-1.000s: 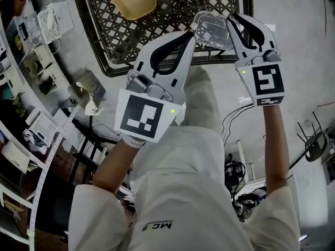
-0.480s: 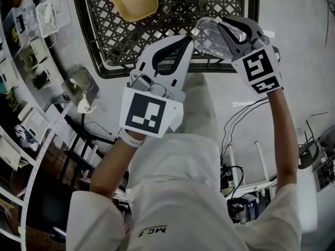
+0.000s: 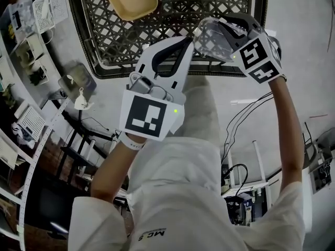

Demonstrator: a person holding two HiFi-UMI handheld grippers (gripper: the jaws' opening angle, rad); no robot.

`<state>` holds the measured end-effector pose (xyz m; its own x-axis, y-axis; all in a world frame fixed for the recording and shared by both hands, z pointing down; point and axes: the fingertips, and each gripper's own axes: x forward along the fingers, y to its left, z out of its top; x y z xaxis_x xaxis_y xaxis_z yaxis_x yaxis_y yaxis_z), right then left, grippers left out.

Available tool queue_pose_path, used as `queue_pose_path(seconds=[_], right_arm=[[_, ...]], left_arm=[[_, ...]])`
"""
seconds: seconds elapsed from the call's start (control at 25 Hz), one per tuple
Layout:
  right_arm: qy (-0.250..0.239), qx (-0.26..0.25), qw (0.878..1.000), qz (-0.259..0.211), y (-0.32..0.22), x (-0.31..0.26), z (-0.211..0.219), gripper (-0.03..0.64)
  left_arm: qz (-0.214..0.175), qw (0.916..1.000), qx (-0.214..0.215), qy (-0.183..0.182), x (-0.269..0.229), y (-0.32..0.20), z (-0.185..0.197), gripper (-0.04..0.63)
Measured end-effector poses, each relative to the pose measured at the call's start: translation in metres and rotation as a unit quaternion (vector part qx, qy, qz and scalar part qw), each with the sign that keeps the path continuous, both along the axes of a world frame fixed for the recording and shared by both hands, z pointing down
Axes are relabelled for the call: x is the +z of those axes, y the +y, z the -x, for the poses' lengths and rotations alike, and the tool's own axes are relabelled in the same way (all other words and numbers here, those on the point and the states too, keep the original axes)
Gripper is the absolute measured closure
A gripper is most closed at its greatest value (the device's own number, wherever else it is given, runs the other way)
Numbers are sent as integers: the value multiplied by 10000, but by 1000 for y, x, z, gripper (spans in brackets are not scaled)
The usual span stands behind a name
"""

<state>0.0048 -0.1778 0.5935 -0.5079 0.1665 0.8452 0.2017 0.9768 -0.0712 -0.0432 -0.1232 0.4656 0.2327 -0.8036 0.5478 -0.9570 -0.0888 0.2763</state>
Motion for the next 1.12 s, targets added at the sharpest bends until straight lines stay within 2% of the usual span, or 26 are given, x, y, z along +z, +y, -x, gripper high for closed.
queue_pose_path(seconds=[0.24, 0.64, 1.12], right_arm=[[310, -294, 9990, 164, 1, 19, -2, 548], [647, -600, 9919, 919, 8, 29, -1, 572], [1004, -366, 9835, 1459, 8, 30, 0, 597]], left_arm=[[39, 10000, 16, -9, 6, 0, 0, 571], [83, 10000, -40, -25, 11, -1, 4, 571], [44, 10000, -7, -10, 8, -4, 4, 571]])
